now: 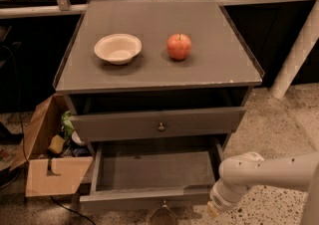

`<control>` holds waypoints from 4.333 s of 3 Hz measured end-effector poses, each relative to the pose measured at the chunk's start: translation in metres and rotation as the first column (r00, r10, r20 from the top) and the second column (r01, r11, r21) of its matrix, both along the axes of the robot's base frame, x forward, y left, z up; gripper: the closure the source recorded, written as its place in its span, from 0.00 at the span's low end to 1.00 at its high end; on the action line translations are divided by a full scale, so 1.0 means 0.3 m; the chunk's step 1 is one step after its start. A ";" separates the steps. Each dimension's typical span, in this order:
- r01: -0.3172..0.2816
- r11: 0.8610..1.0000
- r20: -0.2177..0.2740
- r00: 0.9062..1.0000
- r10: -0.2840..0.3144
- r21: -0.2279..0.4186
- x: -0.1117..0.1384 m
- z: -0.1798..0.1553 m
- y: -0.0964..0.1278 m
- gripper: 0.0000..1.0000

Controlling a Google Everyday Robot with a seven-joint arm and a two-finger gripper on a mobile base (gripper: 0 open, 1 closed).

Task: Close middle drawer

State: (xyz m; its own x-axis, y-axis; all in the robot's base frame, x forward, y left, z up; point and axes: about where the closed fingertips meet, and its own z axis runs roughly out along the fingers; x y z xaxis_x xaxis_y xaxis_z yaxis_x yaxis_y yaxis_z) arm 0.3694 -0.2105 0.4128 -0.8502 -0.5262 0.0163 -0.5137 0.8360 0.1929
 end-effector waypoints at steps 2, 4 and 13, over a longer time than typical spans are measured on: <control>0.074 0.997 0.045 0.996 -0.073 -0.017 0.135 -0.034 -0.015 1.00; 0.086 0.996 0.082 0.993 -0.084 -0.022 0.261 -0.041 0.004 1.00; 0.271 0.963 0.228 0.937 -0.263 -0.002 0.698 0.002 -0.016 1.00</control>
Offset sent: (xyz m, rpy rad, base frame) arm 0.0743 -0.0069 -0.0137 -0.0315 -0.0853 -0.1132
